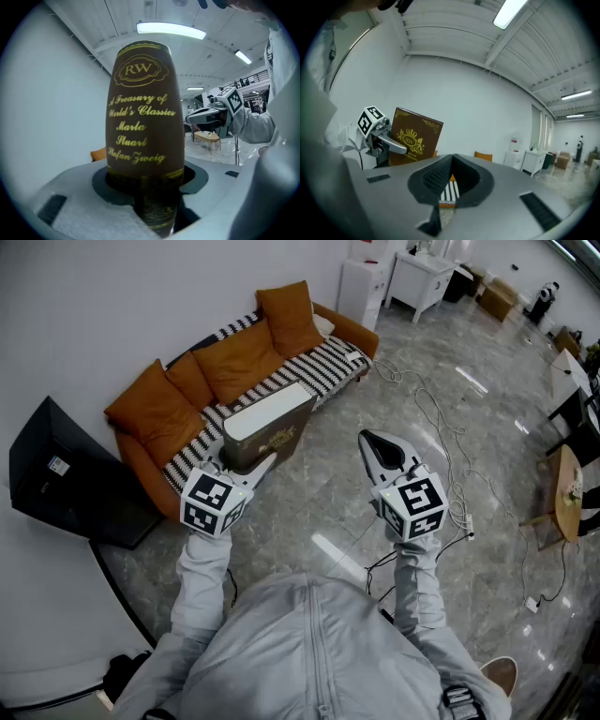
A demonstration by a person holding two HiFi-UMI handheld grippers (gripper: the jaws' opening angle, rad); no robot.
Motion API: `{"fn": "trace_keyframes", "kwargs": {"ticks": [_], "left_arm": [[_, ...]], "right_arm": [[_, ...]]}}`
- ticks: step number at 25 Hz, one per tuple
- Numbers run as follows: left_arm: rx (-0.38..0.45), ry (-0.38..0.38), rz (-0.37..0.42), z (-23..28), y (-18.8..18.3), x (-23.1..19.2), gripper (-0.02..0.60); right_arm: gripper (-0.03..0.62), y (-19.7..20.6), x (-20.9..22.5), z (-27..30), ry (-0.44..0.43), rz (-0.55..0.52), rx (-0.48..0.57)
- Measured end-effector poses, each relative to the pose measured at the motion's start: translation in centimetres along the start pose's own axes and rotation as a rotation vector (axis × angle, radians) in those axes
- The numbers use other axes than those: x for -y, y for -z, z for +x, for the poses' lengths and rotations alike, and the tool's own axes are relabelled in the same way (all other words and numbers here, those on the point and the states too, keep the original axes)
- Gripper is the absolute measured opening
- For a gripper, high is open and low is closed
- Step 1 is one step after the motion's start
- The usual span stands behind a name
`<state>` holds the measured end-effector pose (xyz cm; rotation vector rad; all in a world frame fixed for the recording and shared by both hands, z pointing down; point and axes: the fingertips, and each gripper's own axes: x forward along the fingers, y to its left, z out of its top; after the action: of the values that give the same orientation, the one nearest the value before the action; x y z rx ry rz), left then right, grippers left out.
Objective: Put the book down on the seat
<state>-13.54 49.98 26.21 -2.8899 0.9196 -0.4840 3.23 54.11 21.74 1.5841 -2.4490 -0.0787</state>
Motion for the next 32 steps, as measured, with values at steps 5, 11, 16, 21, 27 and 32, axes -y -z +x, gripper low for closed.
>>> {"fn": "trace_keyframes", "kwargs": {"ticks": [5, 11, 16, 21, 27, 32], "left_arm": [[-0.007, -0.001, -0.003, 0.2, 0.2, -0.4, 0.244], [-0.012, -0.004, -0.009, 0.6, 0.5, -0.5, 0.244], [-0.020, -0.014, -0.011, 0.7, 0.8, 0.0, 0.244], [-0.028, -0.035, -0.014, 1.2, 1.0, 0.6, 0.244], [-0.032, -0.080, -0.032, 1.8, 0.9, 1.8, 0.244], [-0.047, -0.103, -0.032, 2.5, 1.1, 3.3, 0.244]], "right_arm": [[0.029, 0.2, 0.1, 0.5, -0.002, 0.000, -0.010], [0.029, 0.4, 0.2, 0.7, -0.011, -0.003, -0.013], [0.031, 0.5, 0.9, 0.4, -0.023, 0.049, 0.019], [0.031, 1.2, 1.8, 0.2, -0.036, 0.067, 0.020], [0.031, 1.9, 3.2, -0.8, -0.075, 0.067, 0.019], [0.031, 3.5, 4.5, -1.5, -0.094, 0.074, 0.000]]}}
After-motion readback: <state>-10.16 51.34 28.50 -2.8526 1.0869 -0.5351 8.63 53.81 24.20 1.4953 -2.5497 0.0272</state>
